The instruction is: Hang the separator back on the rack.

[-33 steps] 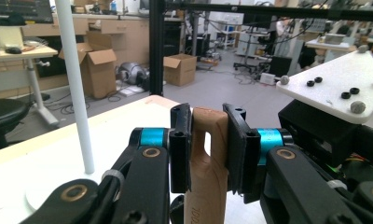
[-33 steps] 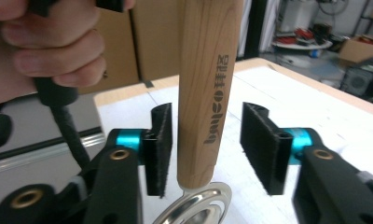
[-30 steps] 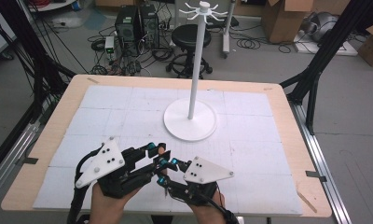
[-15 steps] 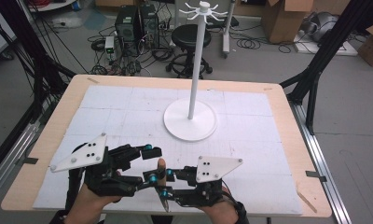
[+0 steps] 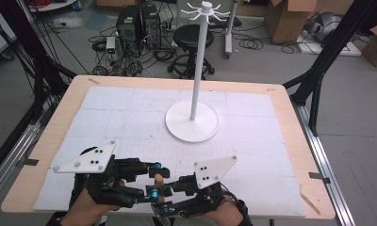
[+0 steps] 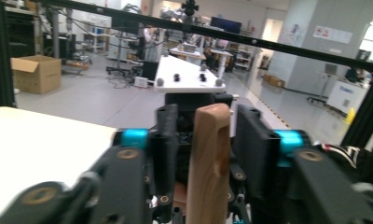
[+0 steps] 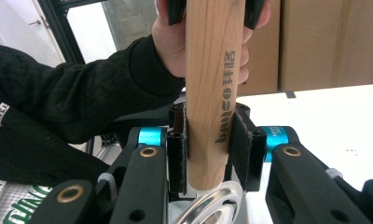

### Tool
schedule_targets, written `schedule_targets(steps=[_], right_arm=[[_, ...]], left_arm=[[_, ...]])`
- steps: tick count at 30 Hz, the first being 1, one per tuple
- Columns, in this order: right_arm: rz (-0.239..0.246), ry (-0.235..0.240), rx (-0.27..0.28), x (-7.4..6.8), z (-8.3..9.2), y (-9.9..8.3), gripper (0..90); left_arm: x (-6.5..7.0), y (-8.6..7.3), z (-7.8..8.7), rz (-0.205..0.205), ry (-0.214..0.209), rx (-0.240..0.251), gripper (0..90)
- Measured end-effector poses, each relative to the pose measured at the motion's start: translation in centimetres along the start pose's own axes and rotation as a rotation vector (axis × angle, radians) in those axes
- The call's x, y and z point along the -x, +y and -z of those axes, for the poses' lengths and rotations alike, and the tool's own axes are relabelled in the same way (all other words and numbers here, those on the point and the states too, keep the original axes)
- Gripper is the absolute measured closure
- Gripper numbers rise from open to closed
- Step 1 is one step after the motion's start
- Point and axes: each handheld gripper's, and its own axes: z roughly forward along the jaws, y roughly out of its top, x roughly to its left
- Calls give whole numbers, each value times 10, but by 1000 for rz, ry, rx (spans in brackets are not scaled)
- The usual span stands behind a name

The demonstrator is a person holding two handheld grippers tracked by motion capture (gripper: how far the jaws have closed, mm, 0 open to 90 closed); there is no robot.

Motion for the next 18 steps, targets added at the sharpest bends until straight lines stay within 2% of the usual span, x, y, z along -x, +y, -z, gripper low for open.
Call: schedule_targets(steps=[2, 7, 9, 10, 12, 14, 16, 18], right_arm=[[4, 11, 4, 1, 0, 0, 696], [-4, 22, 9, 1, -1, 0, 695], [-13, 18, 14, 1, -1, 0, 690], [-20, 8, 15, 1, 0, 0, 676], [-32, -58, 47, 0, 1, 1, 479], [-21, -147, 58, -2, 4, 4, 456], [17, -236, 73, -6, 4, 6, 443], [26, -337, 57, -9, 2, 7, 438]], left_arm=[[0, 0, 0, -3, -1, 0, 720], [1, 0, 0, -7, 7, 6, 730], [2, 1, 1, -14, 36, 13, 731], [2, 1, 2, -20, 65, 13, 732], [3, 3, 3, -38, 147, 10, 733], [4, 5, 5, -36, 234, 13, 733], [4, 6, 6, -41, 293, 22, 733], [4, 6, 6, -43, 335, 33, 733]])
